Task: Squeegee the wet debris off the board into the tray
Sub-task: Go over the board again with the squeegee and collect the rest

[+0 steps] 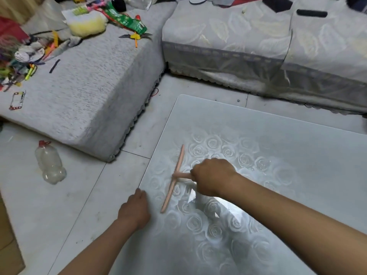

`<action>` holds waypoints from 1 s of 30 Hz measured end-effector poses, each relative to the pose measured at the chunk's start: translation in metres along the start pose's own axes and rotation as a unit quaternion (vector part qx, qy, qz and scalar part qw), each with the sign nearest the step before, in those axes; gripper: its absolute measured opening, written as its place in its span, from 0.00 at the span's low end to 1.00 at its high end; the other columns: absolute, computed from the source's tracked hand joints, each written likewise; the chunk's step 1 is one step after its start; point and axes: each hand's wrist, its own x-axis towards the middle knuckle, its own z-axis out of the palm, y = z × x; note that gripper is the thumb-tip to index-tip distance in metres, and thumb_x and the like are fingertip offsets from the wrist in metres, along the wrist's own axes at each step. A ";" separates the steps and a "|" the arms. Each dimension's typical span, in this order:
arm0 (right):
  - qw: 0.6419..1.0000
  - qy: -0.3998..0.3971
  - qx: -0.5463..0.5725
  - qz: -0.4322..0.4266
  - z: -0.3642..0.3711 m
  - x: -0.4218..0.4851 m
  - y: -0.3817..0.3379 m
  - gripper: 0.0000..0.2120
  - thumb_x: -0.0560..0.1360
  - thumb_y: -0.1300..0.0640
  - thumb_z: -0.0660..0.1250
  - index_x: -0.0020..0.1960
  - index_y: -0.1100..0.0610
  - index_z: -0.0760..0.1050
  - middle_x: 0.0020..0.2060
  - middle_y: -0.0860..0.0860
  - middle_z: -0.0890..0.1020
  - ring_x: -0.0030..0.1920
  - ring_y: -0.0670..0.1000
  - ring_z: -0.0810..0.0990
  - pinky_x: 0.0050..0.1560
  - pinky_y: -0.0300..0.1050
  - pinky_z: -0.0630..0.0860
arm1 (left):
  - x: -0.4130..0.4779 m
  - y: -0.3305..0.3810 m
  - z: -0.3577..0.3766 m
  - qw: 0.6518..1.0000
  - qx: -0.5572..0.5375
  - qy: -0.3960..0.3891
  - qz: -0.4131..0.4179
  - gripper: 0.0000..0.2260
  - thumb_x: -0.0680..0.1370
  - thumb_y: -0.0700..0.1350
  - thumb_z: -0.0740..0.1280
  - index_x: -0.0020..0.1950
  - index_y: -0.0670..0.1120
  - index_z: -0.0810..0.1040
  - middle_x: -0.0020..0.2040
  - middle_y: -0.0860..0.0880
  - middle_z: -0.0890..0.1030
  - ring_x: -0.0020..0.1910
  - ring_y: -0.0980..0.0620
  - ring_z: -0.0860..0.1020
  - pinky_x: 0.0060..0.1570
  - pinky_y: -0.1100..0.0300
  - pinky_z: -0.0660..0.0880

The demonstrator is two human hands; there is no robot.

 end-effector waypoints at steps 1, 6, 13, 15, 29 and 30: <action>1.000 0.000 0.008 0.008 0.008 -0.007 0.010 0.13 0.77 0.55 0.59 0.60 0.52 0.73 0.53 0.54 0.79 0.53 0.58 0.79 0.42 0.45 0.68 | 0.004 0.002 -0.003 1.000 -0.001 0.004 0.007 0.28 0.76 0.38 0.55 0.75 0.42 0.52 0.78 0.46 0.48 0.72 0.46 0.61 0.63 0.54 0.66; 0.995 -0.035 0.057 0.069 0.034 -0.069 0.072 0.16 0.79 0.47 0.52 0.65 0.39 0.68 0.49 0.48 0.80 0.47 0.54 0.79 0.39 0.45 0.71 | 0.033 0.007 -0.015 1.000 -0.003 0.008 0.030 0.31 0.77 0.39 0.56 0.77 0.41 0.47 0.78 0.43 0.45 0.74 0.44 0.58 0.66 0.52 0.65; 0.996 0.070 0.045 -0.021 -0.007 -0.001 0.020 0.15 0.79 0.48 0.54 0.64 0.43 0.69 0.45 0.53 0.79 0.47 0.59 0.79 0.37 0.46 0.67 | 0.070 -0.008 -0.031 0.998 -0.051 -0.004 0.031 0.33 0.78 0.43 0.57 0.78 0.40 0.43 0.76 0.44 0.56 0.72 0.44 0.61 0.66 0.52 0.65; 0.997 0.040 0.047 -0.038 -0.017 0.044 -0.002 0.12 0.80 0.50 0.54 0.61 0.44 0.72 0.45 0.54 0.79 0.46 0.60 0.78 0.37 0.46 0.66 | 0.084 -0.017 -0.040 0.996 -0.081 -0.028 0.012 0.32 0.79 0.45 0.56 0.78 0.40 0.43 0.75 0.42 0.59 0.73 0.44 0.61 0.68 0.53 0.63; 1.000 0.004 -0.023 -0.004 -0.042 0.056 0.005 0.13 0.80 0.50 0.54 0.62 0.42 0.70 0.47 0.53 0.79 0.48 0.59 0.79 0.38 0.46 0.67 | 0.134 -0.029 -0.072 0.984 -0.143 -0.082 0.063 0.16 0.78 0.41 0.55 0.65 0.44 0.71 0.66 0.44 0.74 0.62 0.45 0.73 0.54 0.60 0.68; 1.000 0.002 -0.026 -0.012 -0.045 0.071 -0.006 0.13 0.80 0.50 0.55 0.62 0.42 0.71 0.48 0.55 0.80 0.49 0.60 0.79 0.38 0.46 0.67 | 0.137 -0.029 -0.072 0.985 -0.139 -0.076 0.062 0.16 0.79 0.41 0.56 0.65 0.44 0.71 0.66 0.44 0.74 0.63 0.45 0.73 0.56 0.60 0.69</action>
